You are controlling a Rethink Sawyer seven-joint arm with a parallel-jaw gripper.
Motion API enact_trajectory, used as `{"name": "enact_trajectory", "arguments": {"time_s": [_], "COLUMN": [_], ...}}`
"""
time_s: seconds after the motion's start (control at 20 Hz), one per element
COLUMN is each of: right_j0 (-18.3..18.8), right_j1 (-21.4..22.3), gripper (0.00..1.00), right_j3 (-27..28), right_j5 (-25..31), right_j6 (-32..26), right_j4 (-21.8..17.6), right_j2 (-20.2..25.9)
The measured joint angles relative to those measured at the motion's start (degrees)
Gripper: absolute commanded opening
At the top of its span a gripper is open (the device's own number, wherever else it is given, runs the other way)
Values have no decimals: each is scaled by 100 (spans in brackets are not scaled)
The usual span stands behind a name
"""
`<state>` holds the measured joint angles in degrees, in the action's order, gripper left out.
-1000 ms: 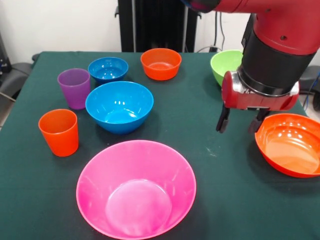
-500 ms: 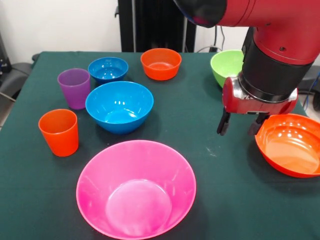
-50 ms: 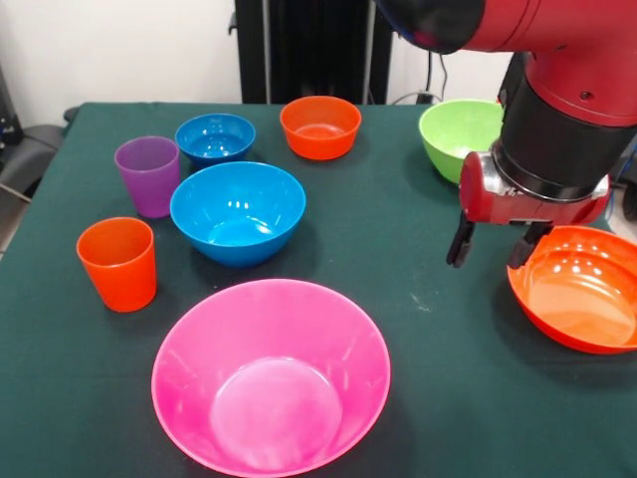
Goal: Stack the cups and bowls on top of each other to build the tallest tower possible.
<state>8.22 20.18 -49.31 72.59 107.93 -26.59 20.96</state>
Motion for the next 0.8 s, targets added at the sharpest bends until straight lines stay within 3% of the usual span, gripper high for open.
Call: {"name": "enact_trajectory", "arguments": {"time_s": [0.8], "right_j0": [-252], "right_j1": [-1], "gripper": [100], "right_j3": [1], "right_j5": [-1], "right_j6": [1], "right_j4": [52], "right_j2": [-227]}}
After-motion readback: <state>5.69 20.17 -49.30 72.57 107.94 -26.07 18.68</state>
